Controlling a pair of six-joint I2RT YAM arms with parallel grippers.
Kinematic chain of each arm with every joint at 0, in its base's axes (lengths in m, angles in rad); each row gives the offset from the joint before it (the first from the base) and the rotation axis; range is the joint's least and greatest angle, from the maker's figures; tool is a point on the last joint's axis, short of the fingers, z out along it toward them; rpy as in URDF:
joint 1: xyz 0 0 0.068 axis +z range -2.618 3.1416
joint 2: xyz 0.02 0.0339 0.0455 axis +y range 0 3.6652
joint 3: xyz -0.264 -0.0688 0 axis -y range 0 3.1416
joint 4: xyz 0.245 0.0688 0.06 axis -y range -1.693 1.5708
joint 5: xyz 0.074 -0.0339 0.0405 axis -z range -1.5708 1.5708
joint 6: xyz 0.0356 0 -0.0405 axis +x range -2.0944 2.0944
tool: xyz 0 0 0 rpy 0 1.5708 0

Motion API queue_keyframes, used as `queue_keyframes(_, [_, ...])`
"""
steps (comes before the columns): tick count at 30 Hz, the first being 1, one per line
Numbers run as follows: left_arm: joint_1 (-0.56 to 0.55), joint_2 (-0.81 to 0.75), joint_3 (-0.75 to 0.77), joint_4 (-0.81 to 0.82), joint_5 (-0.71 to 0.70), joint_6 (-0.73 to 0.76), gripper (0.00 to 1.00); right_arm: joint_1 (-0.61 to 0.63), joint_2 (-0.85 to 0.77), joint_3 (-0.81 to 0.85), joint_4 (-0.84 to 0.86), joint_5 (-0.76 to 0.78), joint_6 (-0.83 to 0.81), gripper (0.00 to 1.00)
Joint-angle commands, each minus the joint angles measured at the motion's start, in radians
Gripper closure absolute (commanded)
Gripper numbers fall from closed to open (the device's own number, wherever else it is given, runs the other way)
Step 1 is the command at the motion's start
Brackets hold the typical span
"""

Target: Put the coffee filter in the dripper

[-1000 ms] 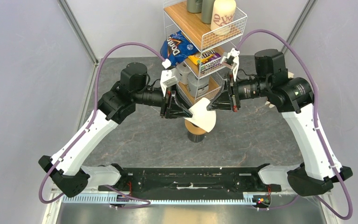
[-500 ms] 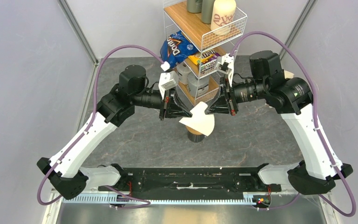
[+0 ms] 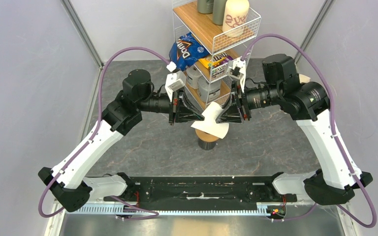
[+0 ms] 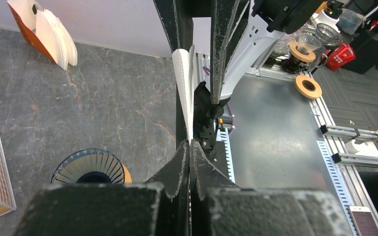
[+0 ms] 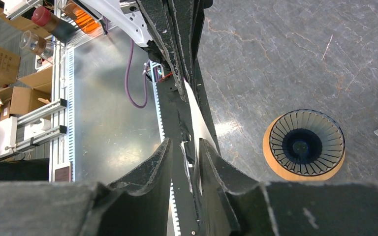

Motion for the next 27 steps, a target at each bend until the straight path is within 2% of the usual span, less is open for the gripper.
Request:
queue_keyframes(1, [0.000, -0.018, -0.009, 0.081, -0.004, -0.074, 0.98, 0.009, -0.001, 0.002, 0.020, -0.006, 0.005, 0.66])
queue_keyframes(14, [0.055, -0.003, -0.040, 0.252, 0.006, -0.288, 0.98, 0.023, -0.030, -0.041, 0.083, -0.015, 0.024, 0.67])
queue_keyframes(18, [0.056, 0.005, -0.045, 0.273, 0.016, -0.331, 0.98, 0.023, -0.037, -0.052, 0.140, -0.013, 0.044, 0.79])
queue_keyframes(19, [0.056, 0.004, -0.045, 0.276, 0.018, -0.335, 0.98, 0.024, -0.039, -0.059, 0.150, -0.011, 0.049, 0.83])
queue_keyframes(21, [0.056, 0.005, -0.043, 0.280, 0.015, -0.352, 0.98, 0.024, -0.042, -0.071, 0.171, -0.006, 0.059, 0.98])
queue_keyframes(22, [0.056, 0.007, -0.042, 0.281, 0.012, -0.361, 0.98, 0.025, -0.041, -0.073, 0.183, -0.002, 0.072, 1.00])
queue_keyframes(23, [0.057, 0.007, -0.041, 0.277, 0.000, -0.368, 0.92, 0.024, -0.041, -0.073, 0.197, 0.006, 0.092, 1.00])
queue_keyframes(24, [0.064, 0.004, -0.040, 0.267, -0.015, -0.370, 0.79, 0.024, -0.037, -0.068, 0.206, 0.016, 0.098, 1.00])
queue_keyframes(27, [0.147, -0.009, -0.040, 0.262, -0.009, -0.371, 0.14, 0.009, -0.036, -0.061, 0.245, 0.057, 0.206, 1.00])
